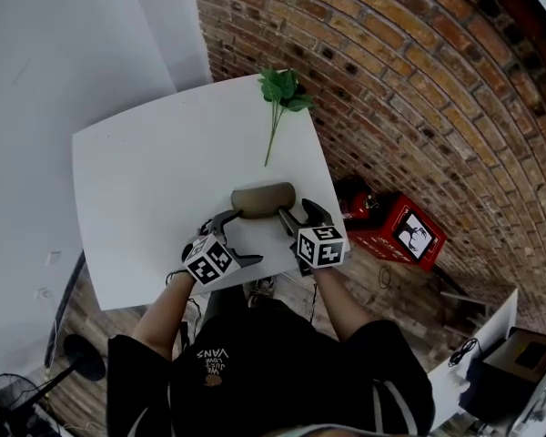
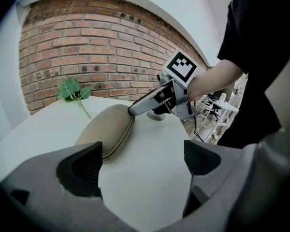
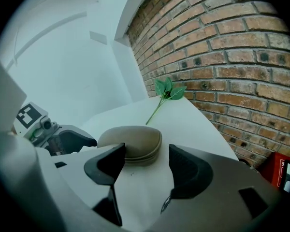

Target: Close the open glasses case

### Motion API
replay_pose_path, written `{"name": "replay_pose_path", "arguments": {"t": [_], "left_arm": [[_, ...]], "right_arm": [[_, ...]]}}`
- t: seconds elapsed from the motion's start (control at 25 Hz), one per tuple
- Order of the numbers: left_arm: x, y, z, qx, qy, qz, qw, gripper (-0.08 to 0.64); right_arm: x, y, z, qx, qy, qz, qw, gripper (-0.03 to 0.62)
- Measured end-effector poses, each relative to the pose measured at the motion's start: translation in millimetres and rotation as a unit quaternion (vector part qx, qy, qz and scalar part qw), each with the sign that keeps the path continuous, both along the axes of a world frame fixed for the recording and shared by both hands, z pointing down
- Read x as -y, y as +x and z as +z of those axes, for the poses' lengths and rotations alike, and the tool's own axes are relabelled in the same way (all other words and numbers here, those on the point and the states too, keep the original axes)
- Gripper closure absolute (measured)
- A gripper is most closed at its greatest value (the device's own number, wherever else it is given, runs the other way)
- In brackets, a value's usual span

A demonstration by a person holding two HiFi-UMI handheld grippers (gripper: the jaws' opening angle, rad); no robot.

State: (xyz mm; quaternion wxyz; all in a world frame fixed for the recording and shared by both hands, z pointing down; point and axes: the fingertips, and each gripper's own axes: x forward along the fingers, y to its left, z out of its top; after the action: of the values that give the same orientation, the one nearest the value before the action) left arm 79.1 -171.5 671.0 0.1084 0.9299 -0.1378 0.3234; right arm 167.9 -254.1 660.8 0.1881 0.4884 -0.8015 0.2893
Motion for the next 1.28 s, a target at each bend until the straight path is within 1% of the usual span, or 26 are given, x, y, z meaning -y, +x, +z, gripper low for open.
{"name": "replay_pose_path", "arguments": {"t": [0.32,0.48,0.76,0.88,0.96,1.12,1.24,1.28], "left_arm": [[4.9,-0.3,-9.0,-0.015,0.011,-0.024,0.9995,0.032],[4.5,-2.6,-11.1,-0.014,0.013,-0.034,0.9992,0.032],[2.4,-2.2,-33.7,-0.025,0.036,-0.058,0.9974,0.032],[2.7,-7.3,-45.3,-0.040,0.057,-0.082,0.9942,0.034],[3.8,-11.9,-54.4,-0.052,0.072,-0.104,0.9906,0.064],[-1.5,-19.6,-72.8,-0.067,0.108,-0.134,0.9828,0.179],[-7.8,-26.4,-86.4,-0.072,0.139,-0.160,0.9746,0.257],[-11.0,-28.5,-90.3,-0.072,0.148,-0.168,0.9719,0.289]], "right_arm": [[-4.2,2.3,-9.2,0.005,0.008,0.001,1.000,0.313],[-7.9,4.7,-16.0,0.010,0.016,0.003,1.000,0.316],[-21.0,13.8,-32.7,0.022,0.034,0.007,0.999,0.324],[-28.9,16.0,-40.8,0.029,0.046,0.007,0.999,0.338],[-34.7,19.1,-47.8,0.034,0.057,0.008,0.998,0.366],[-48.8,25.8,-61.0,0.038,0.080,0.006,0.996,0.437],[-60.4,28.6,-67.8,0.037,0.092,0.002,0.995,0.496],[-64.9,29.5,-69.6,0.036,0.095,0.001,0.995,0.527]]}}
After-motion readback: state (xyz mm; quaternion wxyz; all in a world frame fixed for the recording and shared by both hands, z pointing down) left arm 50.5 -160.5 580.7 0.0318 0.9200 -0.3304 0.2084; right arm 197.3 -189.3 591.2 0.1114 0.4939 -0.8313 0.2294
